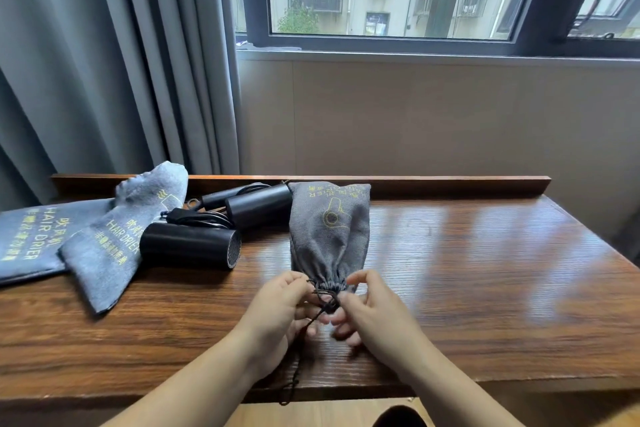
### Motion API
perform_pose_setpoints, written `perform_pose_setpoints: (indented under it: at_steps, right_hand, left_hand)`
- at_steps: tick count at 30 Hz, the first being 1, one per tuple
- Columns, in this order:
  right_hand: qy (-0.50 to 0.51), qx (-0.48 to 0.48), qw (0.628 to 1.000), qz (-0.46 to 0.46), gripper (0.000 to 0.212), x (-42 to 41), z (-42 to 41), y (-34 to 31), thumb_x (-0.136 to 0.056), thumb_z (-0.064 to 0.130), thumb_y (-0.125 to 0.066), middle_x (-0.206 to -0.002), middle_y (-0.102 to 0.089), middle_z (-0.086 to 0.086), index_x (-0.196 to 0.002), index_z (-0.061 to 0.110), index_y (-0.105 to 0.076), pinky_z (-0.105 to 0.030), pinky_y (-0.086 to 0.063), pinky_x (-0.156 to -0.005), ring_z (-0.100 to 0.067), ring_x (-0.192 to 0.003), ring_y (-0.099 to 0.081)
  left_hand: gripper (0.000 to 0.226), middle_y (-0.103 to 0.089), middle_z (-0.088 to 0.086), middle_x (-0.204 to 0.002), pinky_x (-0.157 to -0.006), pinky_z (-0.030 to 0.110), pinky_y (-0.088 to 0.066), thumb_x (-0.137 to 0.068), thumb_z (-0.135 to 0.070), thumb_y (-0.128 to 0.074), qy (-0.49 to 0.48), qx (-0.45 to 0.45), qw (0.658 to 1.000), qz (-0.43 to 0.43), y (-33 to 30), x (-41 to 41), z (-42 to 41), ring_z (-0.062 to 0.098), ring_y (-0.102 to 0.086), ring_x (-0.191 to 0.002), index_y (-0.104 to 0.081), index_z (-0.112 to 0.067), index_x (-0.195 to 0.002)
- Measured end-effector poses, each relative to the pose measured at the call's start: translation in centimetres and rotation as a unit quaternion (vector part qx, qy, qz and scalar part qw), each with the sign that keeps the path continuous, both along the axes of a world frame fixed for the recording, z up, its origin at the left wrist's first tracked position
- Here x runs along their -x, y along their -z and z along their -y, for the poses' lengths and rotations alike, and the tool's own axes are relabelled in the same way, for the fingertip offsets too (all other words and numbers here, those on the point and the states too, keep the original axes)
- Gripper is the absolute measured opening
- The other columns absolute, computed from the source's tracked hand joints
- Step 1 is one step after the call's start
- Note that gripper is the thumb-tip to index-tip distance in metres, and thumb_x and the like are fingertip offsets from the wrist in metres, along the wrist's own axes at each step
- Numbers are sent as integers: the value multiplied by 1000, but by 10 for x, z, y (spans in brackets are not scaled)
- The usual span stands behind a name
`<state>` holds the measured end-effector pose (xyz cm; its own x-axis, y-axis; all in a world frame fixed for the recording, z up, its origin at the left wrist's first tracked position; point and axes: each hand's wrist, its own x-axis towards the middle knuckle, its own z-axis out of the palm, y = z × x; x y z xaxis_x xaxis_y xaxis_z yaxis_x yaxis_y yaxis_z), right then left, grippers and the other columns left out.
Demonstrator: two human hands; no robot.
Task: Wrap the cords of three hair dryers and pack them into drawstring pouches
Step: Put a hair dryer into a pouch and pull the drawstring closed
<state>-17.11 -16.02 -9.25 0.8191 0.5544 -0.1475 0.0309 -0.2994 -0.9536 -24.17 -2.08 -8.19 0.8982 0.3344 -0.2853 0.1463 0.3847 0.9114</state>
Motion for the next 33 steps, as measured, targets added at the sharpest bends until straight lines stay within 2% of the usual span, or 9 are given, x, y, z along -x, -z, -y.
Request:
perform_pose_setpoints:
  at_steps: [3, 5, 9, 15, 19, 22, 27, 30, 33]
  right_hand:
    - [-30, -91, 990, -105, 78, 5, -3, 5, -82, 24, -77, -90, -75, -9, -143, 27, -29, -33, -60, -78, -18, -86, -72]
    - [-18, -125, 980, -152, 91, 4, -4, 7, -78, 16, -82, -93, -72, -9, -148, 29, -26, -36, -58, -88, -16, -91, -71]
    - [-20, -163, 967, -193, 82, 4, -2, 6, -86, 1, -72, -80, -73, -2, -149, 24, -26, -39, -56, -93, -17, -90, -72]
    - [-72, -120, 978, -152, 103, 3, 0, 10, -67, 20, -84, -86, -71, -11, -150, 26, -23, -34, -51, -86, -19, -85, -66]
    - [-49, -166, 962, -213, 62, 5, -1, 6, -85, -4, -55, -68, -61, -9, -136, 25, -37, -33, -52, -64, -22, -63, -64]
    - [-3, -102, 987, -123, 51, -1, 6, 7, -91, -4, -42, -60, -44, -2, -127, 30, -46, -21, -29, -43, -10, -43, -35]
    - [-3, 86, 972, 219, 1, -18, 24, 10, -96, 29, -62, -52, -49, 11, -95, 29, -63, -20, -35, -56, -4, -55, -48]
    - [-28, 148, 953, 262, 22, -23, 27, 9, -94, 43, -62, -60, -59, 22, -74, 32, -63, -19, -38, -62, -2, -64, -55]
    - [-43, 163, 943, 287, 29, -27, 30, 6, -96, 44, -59, -57, -55, 29, -71, 28, -64, -18, -37, -60, 1, -61, -53]
  left_hand:
    - [19, -63, 8, -67, -47, 23, -47, -96, 4, -48, -9, -11, 1000, 7, 1, -2, 2, 16, -60, -56, -50, -10, -84]
    - [17, -65, 8, -69, -53, 21, -50, -94, 5, -54, -12, -44, 999, 17, 3, -2, -1, 14, -61, -60, -53, -9, -85]
    - [11, -63, 10, -75, -65, 25, -49, -88, 2, -66, 0, -118, 993, 27, 5, 3, -5, 15, -59, -66, -60, -6, -86]
    - [12, -63, 6, -68, -61, 25, -47, -83, -1, -72, -7, -115, 993, 30, 6, 5, -2, 13, -58, -59, -64, -9, -80]
    - [12, -63, 3, -69, -61, 28, -47, -86, -3, -69, -22, -77, 996, 27, 7, 4, -4, 16, -55, -63, -63, -11, -79]
    - [12, -67, 5, -82, -69, 28, -44, -92, -4, -61, -64, -35, 996, 46, 8, 1, -10, 15, -60, -77, -59, -13, -85]
    - [12, -74, 14, -89, -81, 37, -51, -99, -6, -48, -113, 97, 984, 98, 6, -1, -20, 24, -70, -85, -51, -14, -91]
    - [16, -65, 11, -71, -87, 43, -55, -104, -6, -39, -119, 131, 978, 112, 6, -3, -22, 26, -72, -75, -47, -12, -90]
    - [18, -41, 4, -58, -71, 40, -63, -105, -7, -38, -131, 147, 972, 125, 8, -7, -24, 20, -56, -52, -44, -13, -89]
